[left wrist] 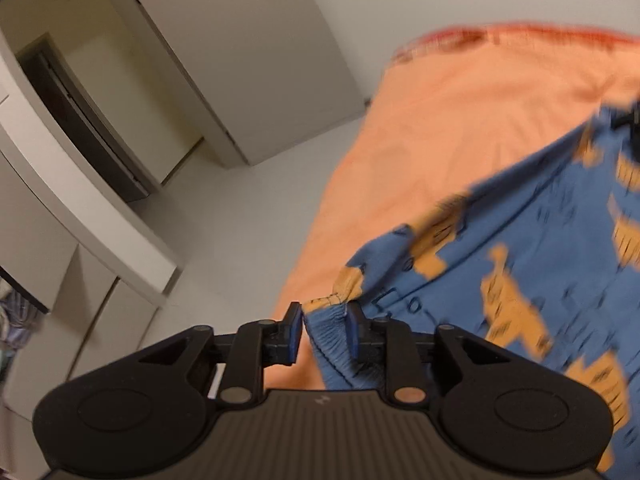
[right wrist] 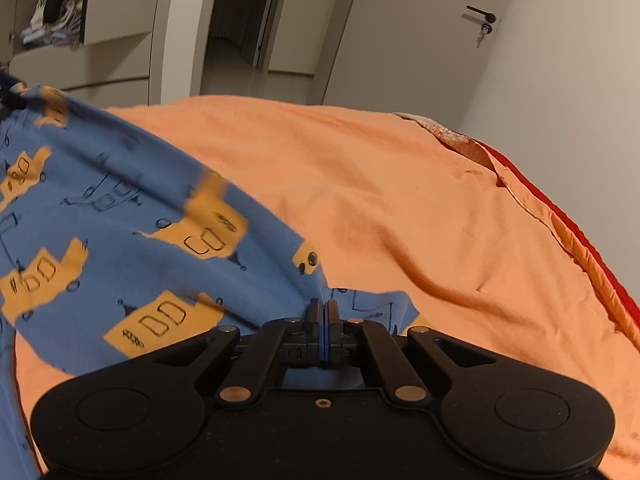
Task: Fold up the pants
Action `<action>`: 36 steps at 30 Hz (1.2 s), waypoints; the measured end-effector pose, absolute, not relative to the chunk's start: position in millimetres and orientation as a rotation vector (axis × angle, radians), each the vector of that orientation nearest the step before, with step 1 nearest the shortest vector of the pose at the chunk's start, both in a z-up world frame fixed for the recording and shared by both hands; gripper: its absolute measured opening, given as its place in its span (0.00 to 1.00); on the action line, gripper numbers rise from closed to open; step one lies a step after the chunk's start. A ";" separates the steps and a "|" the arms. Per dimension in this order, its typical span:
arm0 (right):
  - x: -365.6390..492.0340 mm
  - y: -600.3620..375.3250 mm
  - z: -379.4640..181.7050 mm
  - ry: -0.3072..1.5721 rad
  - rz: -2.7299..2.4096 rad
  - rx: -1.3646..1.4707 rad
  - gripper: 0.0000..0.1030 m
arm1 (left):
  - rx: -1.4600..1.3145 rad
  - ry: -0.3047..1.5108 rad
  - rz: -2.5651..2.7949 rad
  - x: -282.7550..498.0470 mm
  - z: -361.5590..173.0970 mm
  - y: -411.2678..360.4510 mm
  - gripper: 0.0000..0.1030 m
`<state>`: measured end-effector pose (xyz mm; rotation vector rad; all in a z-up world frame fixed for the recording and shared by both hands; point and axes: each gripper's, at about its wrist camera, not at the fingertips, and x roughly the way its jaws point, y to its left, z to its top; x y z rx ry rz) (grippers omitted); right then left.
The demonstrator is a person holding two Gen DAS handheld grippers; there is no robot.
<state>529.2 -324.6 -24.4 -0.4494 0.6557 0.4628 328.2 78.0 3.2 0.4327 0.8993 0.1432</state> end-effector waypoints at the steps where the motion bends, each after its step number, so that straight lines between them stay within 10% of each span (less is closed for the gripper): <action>1: 530.5 -322.7 -25.9 0.657 0.462 -0.452 0.01 | 0.432 0.927 0.142 331.1 -3.2 79.3 0.40; 8: 532.4 -316.6 -13.2 0.615 0.509 -0.450 0.50 | 0.348 0.847 0.061 348.9 17.0 111.6 0.90; 15: 558.6 -297.7 0.4 0.659 0.622 -0.433 0.72 | 0.334 0.953 -0.268 408.0 14.5 91.3 0.85; 19: 576.4 -278.0 -0.7 0.736 0.707 -0.410 0.72 | 0.322 1.020 -0.289 430.5 0.5 81.3 0.59; 21: 579.9 -266.0 -5.4 0.766 0.727 -0.447 0.70 | 0.321 1.095 -0.262 437.2 -8.9 82.7 0.16; 24: 580.5 -251.6 -13.1 0.801 0.728 -0.484 0.46 | 0.302 1.135 -0.250 434.6 -13.7 84.7 0.02; 28: 572.3 -242.4 -10.8 0.778 0.706 -0.503 0.10 | 0.375 1.097 -0.252 421.2 -6.0 72.3 0.00; 34: 561.0 -245.3 -2.6 0.719 0.638 -0.481 0.02 | 0.426 1.025 -0.209 409.7 6.8 65.0 0.02; 36: 551.6 -244.6 -0.8 0.686 0.628 -0.515 0.01 | 0.461 1.005 -0.207 405.7 7.8 61.6 0.20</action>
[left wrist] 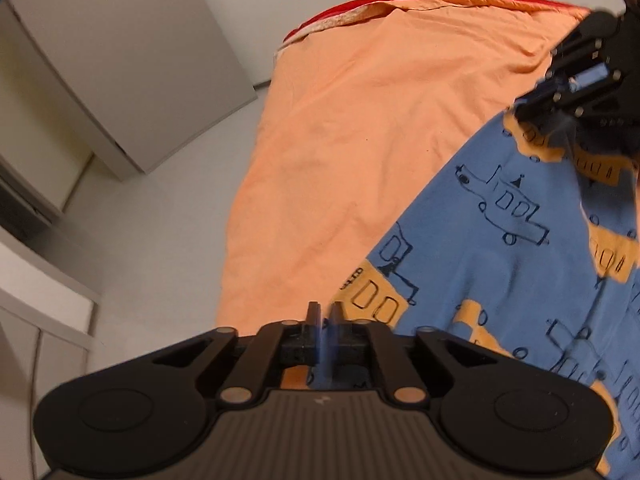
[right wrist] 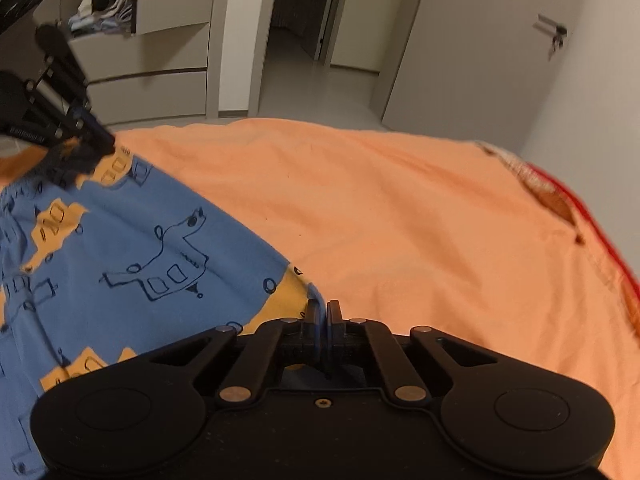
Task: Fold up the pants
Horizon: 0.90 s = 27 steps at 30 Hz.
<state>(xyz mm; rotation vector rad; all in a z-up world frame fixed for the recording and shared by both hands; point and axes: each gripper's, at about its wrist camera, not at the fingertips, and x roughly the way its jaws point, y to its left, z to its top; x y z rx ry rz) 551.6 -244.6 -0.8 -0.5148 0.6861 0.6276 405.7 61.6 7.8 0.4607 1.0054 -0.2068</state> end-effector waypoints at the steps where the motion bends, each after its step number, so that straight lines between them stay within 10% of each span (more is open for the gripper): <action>1: 546.7 -245.0 1.3 0.671 0.626 -0.524 0.01 | 0.460 1.008 -0.206 405.3 7.5 60.7 0.31; 2: 542.5 -245.4 3.4 0.659 0.624 -0.530 0.01 | 0.460 1.017 -0.203 406.2 5.9 59.8 0.55; 4: 537.4 -246.7 6.9 0.643 0.619 -0.540 0.01 | 0.488 1.033 -0.203 408.1 0.3 56.9 0.63; 6: 536.6 -247.7 8.7 0.644 0.608 -0.533 0.01 | 0.510 1.054 -0.219 412.7 -6.8 53.9 0.58; 8: 534.1 -246.5 7.2 0.647 0.602 -0.547 0.01 | 0.472 1.097 -0.222 419.2 -10.4 55.2 0.08; 9: 532.7 -245.1 6.2 0.649 0.597 -0.560 0.01 | 0.435 1.125 -0.218 423.0 -10.1 55.9 0.03; 27: 315.0 -277.1 52.8 0.355 0.554 -0.419 0.00 | 0.823 0.547 -0.199 203.4 50.3 -25.2 0.00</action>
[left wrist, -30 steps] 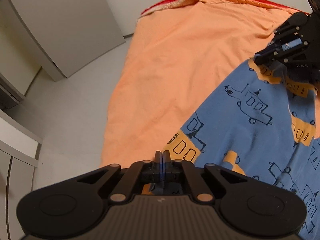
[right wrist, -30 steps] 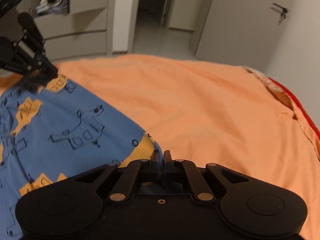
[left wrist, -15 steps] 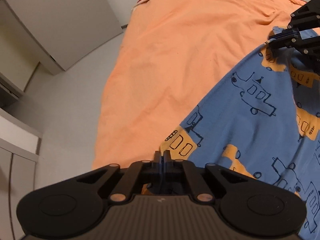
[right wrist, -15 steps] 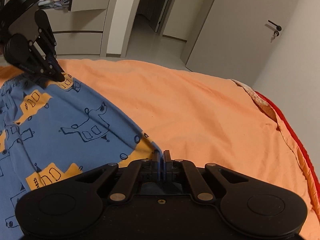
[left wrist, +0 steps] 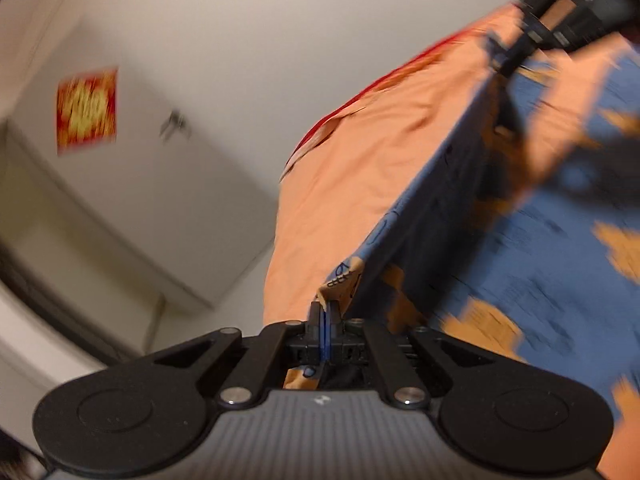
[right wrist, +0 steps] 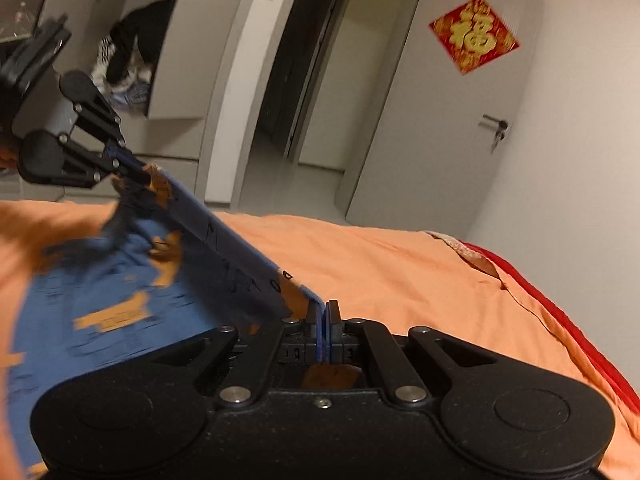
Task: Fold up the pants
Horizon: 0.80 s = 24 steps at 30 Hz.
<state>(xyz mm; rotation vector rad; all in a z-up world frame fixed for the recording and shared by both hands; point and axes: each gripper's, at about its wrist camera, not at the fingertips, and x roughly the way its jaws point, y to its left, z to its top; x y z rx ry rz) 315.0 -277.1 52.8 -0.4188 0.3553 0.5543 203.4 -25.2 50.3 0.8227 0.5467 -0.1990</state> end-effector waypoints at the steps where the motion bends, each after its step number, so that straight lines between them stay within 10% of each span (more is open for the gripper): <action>1: 297.0 -277.9 51.4 0.361 0.557 -0.415 0.00 | 0.861 0.533 -0.213 188.7 43.4 -28.6 0.00; 24: 155.2 -249.0 -2.6 0.551 0.695 -0.646 0.00 | 1.062 0.542 -0.311 131.5 -45.9 -48.2 0.00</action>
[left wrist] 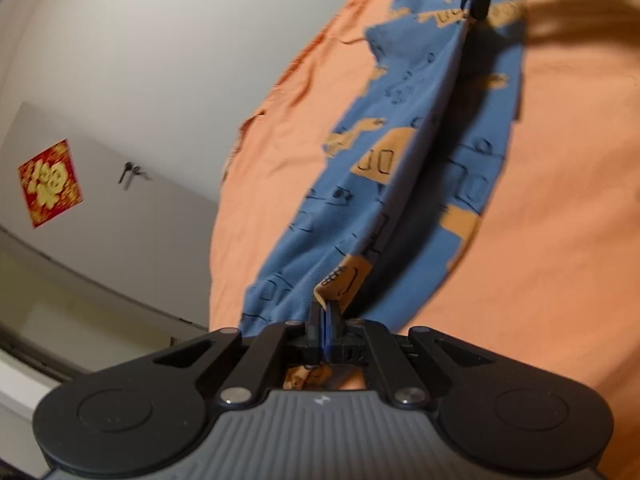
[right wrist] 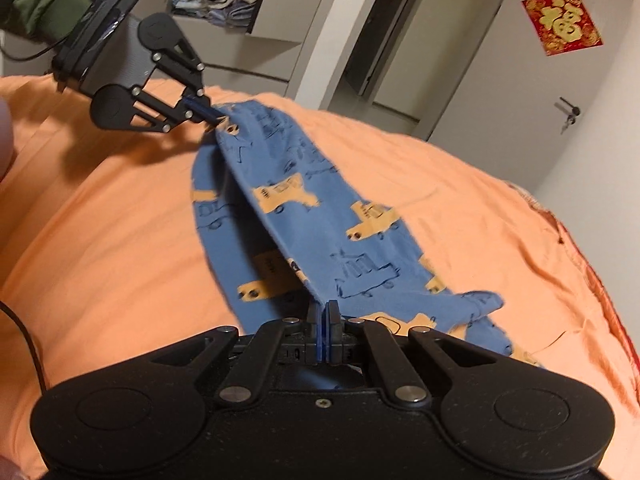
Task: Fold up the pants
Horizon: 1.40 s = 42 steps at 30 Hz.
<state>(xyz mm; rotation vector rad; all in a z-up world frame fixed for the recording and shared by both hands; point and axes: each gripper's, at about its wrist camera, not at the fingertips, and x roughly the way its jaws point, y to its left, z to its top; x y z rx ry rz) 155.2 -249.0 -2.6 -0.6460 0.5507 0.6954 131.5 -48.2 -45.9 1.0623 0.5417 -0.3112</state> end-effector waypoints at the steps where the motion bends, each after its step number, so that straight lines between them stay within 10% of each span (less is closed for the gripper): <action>1: 155.5 -247.7 -6.9 0.561 0.698 -0.649 0.00 | 1.075 0.541 -0.322 132.0 -48.3 -47.8 0.00; 10: 149.9 -241.8 -28.2 0.607 0.706 -0.674 0.00 | 1.060 0.619 -0.382 124.1 -61.9 -47.1 0.07; 19: 143.8 -242.3 -41.6 0.602 0.703 -0.660 0.01 | 0.695 0.666 -0.385 135.8 -19.7 -67.0 0.83; 21: 145.8 -253.4 -37.2 0.615 0.699 -0.584 0.14 | 0.641 0.620 -0.383 144.3 -14.8 -84.5 1.00; 25: 145.8 -301.8 -23.9 0.601 0.589 -0.386 0.70 | 0.543 0.573 -0.416 172.2 -8.0 -132.1 1.00; 28: 149.5 -353.1 -19.2 0.600 0.393 -0.229 0.91 | 0.509 0.523 -0.440 197.0 -7.7 -178.0 1.00; 34: 171.0 -466.1 -27.6 0.645 0.126 0.241 0.94 | 0.558 0.466 -0.552 223.8 -20.2 -269.6 0.96; 42: 205.4 -505.3 -34.9 0.633 0.108 0.539 0.71 | 0.795 0.530 -0.638 214.5 -59.6 -330.8 0.52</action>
